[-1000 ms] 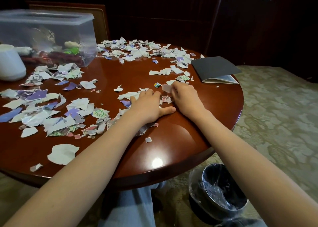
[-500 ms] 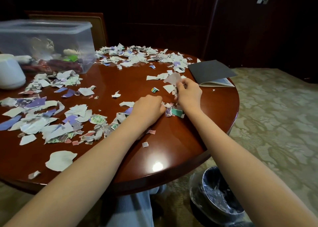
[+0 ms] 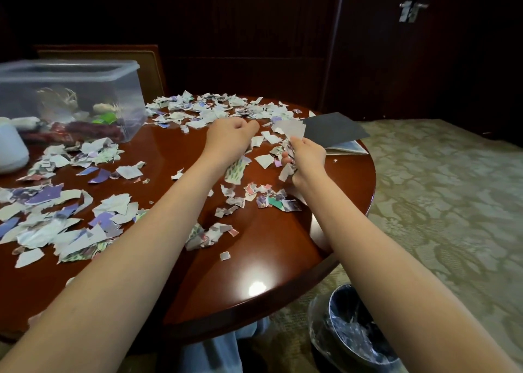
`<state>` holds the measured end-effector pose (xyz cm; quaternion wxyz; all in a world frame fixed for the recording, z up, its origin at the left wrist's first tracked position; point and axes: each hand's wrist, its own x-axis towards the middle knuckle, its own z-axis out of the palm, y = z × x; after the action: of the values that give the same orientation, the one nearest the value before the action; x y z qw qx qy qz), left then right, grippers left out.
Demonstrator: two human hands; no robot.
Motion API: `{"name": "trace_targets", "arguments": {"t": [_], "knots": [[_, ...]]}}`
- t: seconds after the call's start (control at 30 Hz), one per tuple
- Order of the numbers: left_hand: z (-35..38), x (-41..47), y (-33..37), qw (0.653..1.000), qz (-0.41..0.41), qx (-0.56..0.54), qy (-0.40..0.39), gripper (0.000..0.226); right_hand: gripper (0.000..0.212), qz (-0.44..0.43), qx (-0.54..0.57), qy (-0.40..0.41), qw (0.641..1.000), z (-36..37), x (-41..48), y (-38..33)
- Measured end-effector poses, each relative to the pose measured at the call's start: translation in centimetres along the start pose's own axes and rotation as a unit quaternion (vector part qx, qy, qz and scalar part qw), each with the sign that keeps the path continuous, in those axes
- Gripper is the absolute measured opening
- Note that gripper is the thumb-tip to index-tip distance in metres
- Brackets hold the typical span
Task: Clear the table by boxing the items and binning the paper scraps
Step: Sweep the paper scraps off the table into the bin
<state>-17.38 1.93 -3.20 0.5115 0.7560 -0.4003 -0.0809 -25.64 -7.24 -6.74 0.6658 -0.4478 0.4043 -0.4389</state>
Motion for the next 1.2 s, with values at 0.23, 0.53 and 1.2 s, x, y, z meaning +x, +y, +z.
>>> {"name": "trace_targets", "arguments": {"t": [0.23,0.53,1.2], "knots": [[2.9,0.8,1.4,0.898,-0.248,-0.359,-0.057,0.023,0.032,0.156,0.102,0.022,0.982,-1.6,1.3,-0.4],[7.9,-1.5,5.7,0.814,-0.276,-0.504,-0.087,0.032,0.016,0.099,0.242,0.044,0.964,-6.2,1.8,-1.6],[30.4,-6.4,8.6,0.81,-0.341,-0.397,-0.265,0.021,0.033,0.095,0.298,0.176,0.933,-26.6,3.6,2.8]]}}
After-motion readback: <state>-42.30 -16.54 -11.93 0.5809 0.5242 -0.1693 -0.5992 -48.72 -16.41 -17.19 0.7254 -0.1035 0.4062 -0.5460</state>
